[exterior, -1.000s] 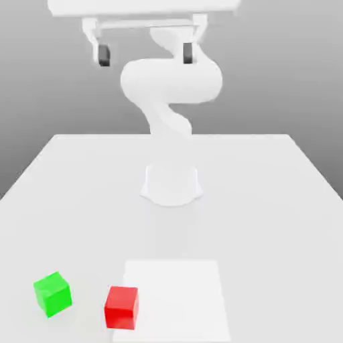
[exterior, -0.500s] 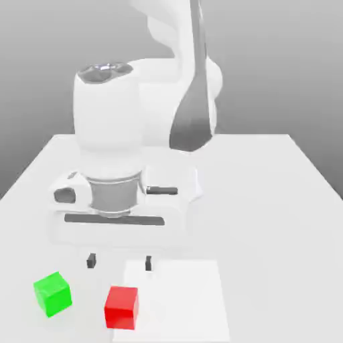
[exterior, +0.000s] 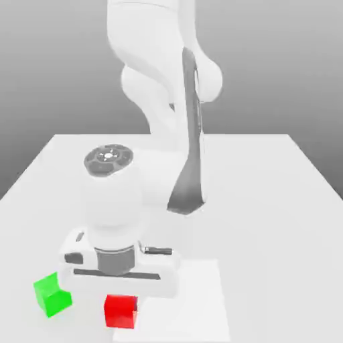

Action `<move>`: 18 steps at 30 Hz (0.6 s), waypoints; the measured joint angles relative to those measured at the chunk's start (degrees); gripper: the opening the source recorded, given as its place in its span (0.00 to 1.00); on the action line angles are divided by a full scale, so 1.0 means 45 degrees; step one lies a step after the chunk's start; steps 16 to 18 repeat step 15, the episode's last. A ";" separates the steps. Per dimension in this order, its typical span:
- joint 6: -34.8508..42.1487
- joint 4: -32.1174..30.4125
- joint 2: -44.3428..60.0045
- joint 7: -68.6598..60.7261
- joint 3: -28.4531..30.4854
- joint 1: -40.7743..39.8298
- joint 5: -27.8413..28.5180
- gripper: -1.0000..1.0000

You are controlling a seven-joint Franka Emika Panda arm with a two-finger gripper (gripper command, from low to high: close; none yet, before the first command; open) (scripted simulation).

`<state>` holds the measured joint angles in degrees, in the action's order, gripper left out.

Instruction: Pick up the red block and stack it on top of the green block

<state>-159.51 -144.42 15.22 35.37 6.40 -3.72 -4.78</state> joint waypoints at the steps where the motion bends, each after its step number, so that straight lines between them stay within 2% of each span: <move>1: 0.0365 -0.0071 -0.0441 0.0125 0.0077 0.0045 0.0159 0.00; 7: 0.1963 0.0027 -0.1908 0.0634 0.1933 -0.1615 0.0288 0.00; 11: 0.0763 0.0160 -0.0512 0.0029 0.1643 -0.2285 -0.0652 0.00; 12: 0.0428 0.0182 -0.0142 -0.0133 0.1493 -0.2412 -0.0879 1.00; 18: 0.0429 0.0182 -0.0142 -0.0133 0.1493 -0.2412 -0.0879 1.00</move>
